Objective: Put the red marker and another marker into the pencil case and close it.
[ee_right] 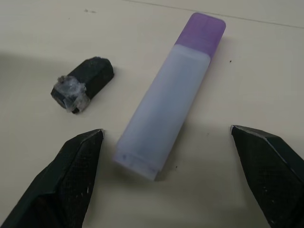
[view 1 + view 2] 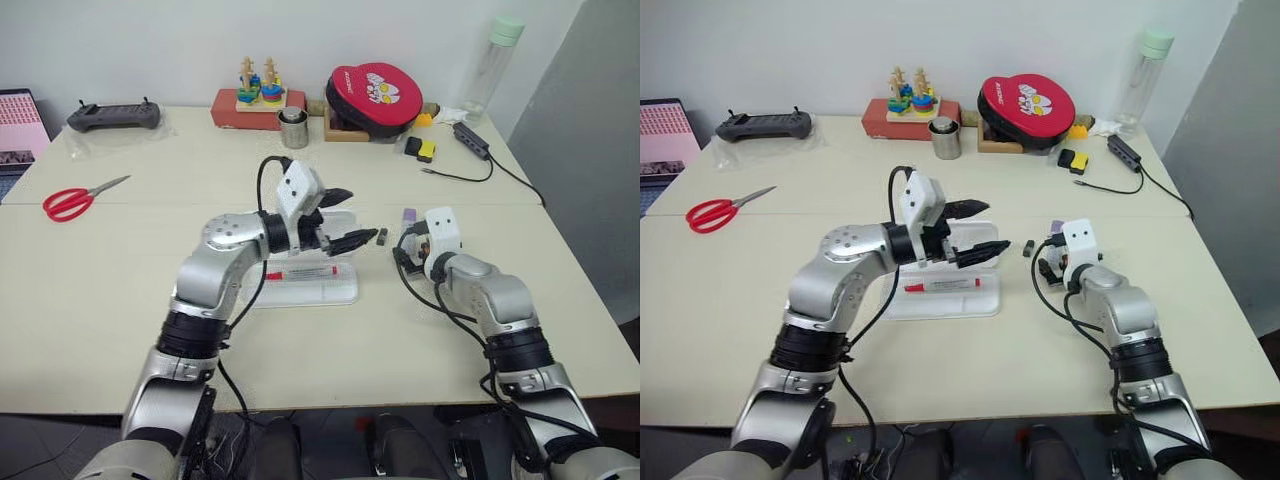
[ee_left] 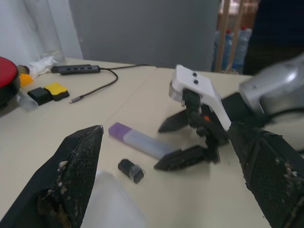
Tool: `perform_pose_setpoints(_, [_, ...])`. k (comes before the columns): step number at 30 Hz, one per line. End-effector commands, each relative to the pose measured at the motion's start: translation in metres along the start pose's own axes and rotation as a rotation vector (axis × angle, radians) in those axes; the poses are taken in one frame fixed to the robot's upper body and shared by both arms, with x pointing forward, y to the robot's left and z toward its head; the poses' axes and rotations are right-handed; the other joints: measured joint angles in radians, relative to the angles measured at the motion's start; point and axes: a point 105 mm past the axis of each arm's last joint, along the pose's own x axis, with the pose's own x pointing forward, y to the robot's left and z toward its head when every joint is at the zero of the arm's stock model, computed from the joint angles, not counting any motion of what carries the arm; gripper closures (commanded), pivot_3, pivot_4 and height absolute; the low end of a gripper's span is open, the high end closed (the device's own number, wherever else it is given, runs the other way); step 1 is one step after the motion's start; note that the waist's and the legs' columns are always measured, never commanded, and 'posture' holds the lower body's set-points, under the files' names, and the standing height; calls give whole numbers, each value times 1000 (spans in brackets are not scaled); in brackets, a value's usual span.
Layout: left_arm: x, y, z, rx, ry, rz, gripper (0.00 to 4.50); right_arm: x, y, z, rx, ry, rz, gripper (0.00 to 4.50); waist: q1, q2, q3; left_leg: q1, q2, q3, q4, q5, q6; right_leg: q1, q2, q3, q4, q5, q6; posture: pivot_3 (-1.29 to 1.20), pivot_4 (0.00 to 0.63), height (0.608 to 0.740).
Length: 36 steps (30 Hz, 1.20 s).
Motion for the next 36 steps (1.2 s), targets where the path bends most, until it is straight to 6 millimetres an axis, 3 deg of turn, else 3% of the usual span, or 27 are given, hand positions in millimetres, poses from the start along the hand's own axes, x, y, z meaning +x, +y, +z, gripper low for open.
perform_pose_setpoints(1, [4,-5,11,38,-23,13,0,3,-10,3,-17,-25,-94,374,0,0,0,0,0,0,0,0,0,0,0,0,0,0,0,0,150,740])
perform_pose_setpoints(12, [5,3,12,16,-30,63,0,-1,-24,9,-24,-69,-172,2759,4,0,0,1,-1,0,0,0,0,1,0,1,-1,1,3,0,150,740])
perform_pose_setpoints(15, [3,-2,14,16,-42,36,0,-5,-26,28,-13,-142,-151,3411,3,0,0,0,-1,0,0,0,0,1,0,1,-1,1,2,0,150,740])
perform_pose_setpoints(17, [-3,-2,14,28,-43,26,0,-11,-25,49,-17,-221,-93,3411,2,0,0,0,-1,0,0,0,0,1,0,1,-1,1,2,0,150,740])
perform_pose_setpoints(21, [-38,-5,14,38,-56,-2,0,-42,13,95,-200,-392,263,3411,-12,3,2,0,-1,1,0,0,0,0,0,1,-1,1,2,0,150,740])
perform_pose_setpoints(26, [-87,0,-3,18,19,68,0,-90,58,115,-324,-474,668,3411,-24,3,2,1,1,0,-3,0,0,0,0,0,-1,-1,0,0,150,740])
perform_pose_setpoints(30, [-125,-8,-20,-38,87,119,0,-109,98,106,-459,-400,916,3411,-28,3,2,2,1,0,-3,0,0,0,0,0,-1,-1,-1,0,150,740])
perform_pose_setpoints(36, [-174,-20,-53,-61,246,226,0,-83,154,74,-626,-216,1066,3411,-23,3,2,3,1,1,-3,0,0,0,-1,0,-1,-5,-7,0,150,740])
